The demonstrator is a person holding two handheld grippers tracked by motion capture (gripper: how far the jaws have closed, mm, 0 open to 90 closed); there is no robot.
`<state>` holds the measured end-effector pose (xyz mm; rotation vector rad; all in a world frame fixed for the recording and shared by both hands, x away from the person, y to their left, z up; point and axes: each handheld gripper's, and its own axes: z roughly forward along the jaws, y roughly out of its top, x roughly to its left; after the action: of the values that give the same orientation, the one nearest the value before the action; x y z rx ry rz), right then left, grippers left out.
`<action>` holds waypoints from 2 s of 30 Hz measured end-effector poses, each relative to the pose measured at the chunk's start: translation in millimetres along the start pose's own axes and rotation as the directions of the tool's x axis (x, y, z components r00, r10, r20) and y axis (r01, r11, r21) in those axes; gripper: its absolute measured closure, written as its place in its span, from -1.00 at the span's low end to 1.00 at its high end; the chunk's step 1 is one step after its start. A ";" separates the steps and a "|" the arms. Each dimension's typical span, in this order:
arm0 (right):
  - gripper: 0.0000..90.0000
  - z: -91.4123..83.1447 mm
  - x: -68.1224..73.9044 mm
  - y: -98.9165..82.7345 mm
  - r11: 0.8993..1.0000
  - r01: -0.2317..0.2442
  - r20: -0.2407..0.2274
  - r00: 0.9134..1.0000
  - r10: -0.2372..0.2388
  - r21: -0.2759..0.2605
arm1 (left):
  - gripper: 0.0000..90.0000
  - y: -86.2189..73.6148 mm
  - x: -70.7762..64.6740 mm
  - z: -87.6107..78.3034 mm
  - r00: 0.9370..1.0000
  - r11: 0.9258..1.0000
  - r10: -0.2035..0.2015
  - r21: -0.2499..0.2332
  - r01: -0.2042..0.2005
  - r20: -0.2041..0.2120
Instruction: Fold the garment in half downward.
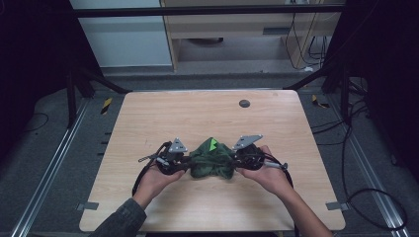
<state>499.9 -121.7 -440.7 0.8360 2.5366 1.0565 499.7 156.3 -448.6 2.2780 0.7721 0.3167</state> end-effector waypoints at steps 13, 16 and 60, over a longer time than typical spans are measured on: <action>0.46 -1.1 7.6 -9.1 1.000 0.003 -0.005 1.000 -0.003 -0.002 | 0.58 -7.3 -6.0 -1.0 1.000 1.000 0.005 0.002 -0.005 0.006; 0.44 -1.7 9.2 -10.7 1.000 0.000 -0.006 1.000 0.000 -0.001 | 0.57 -8.8 -7.5 -0.7 1.000 1.000 0.007 0.006 -0.007 0.010; 0.08 -3.8 17.6 -19.3 1.000 0.011 -0.012 1.000 -0.011 0.005 | 0.41 -17.4 -10.7 -0.6 1.000 1.000 -0.005 -0.006 0.005 -0.005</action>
<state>476.2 -124.2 -452.3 0.8183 2.5525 1.0550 483.4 160.1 -460.3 2.2701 0.7782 0.3221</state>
